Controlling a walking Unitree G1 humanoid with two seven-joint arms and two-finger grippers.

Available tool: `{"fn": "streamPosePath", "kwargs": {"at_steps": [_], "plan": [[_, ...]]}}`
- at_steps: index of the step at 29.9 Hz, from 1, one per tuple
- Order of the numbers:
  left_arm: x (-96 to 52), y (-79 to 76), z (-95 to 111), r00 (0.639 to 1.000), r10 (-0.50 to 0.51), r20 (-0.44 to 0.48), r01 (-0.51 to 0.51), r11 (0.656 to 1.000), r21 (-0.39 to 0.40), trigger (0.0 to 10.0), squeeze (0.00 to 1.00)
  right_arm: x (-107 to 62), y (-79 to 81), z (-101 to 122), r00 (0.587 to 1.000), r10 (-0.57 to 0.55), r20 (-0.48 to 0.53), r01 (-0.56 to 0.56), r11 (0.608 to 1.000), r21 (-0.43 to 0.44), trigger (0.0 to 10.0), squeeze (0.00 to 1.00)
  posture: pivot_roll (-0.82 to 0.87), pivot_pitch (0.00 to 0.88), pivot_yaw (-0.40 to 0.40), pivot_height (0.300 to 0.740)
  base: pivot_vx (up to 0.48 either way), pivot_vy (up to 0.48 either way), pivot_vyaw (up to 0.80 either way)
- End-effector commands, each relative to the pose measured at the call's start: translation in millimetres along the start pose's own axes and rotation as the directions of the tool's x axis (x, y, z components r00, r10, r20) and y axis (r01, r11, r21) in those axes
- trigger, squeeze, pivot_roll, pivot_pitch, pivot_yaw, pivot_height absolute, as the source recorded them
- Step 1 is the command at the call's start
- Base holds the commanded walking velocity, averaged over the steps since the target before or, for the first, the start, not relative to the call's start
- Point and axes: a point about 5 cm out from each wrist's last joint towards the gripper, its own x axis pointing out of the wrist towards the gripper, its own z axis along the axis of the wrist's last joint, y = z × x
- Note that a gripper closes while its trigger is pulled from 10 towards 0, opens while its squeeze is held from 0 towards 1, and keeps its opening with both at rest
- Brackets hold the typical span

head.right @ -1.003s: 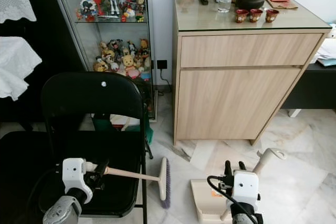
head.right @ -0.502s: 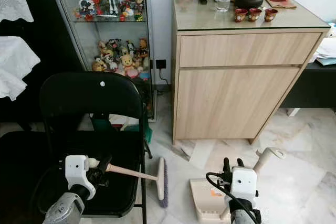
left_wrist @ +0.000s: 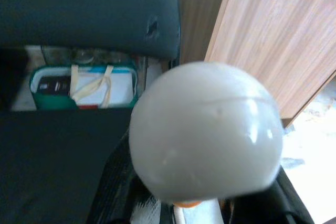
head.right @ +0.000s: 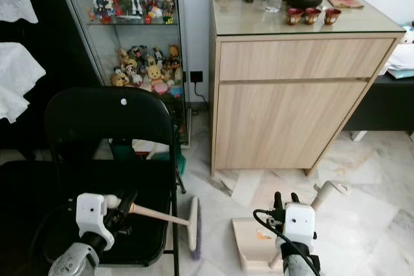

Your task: Sweep floor

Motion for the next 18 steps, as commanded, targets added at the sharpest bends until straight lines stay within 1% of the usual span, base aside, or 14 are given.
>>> {"fn": "streamPosePath", "kwargs": {"at_steps": [1, 7, 18], "plan": [[0.2, 9.3, 12.1, 0.999, 0.031, 0.041, -0.034, 0.997, 0.063, 10.0, 0.00, 0.4, -0.2, -0.1, 1.000, -0.005, 0.003, 0.005, 1.000, 0.007, 10.0, 0.00, -0.09, 0.000, 0.017, 0.740, 0.000, 0.000, 0.00], [-0.5, 7.0, 9.5, 0.999, 0.030, 0.028, -0.031, 0.998, 0.062, 10.0, 0.00, 1.8, -1.6, 0.6, 1.000, -0.010, 0.008, 0.010, 1.000, 0.008, 10.0, 0.00, -0.09, 0.000, 0.017, 0.740, 0.000, 0.000, 0.00], [-5.2, 7.9, 7.0, 0.999, 0.040, 0.014, -0.041, 0.997, 0.062, 10.0, 0.00, 2.2, -2.4, -1.3, 1.000, -0.013, 0.002, 0.013, 1.000, 0.008, 10.0, 0.00, -0.09, 0.000, 0.011, 0.740, 0.000, 0.000, 0.00]]}}
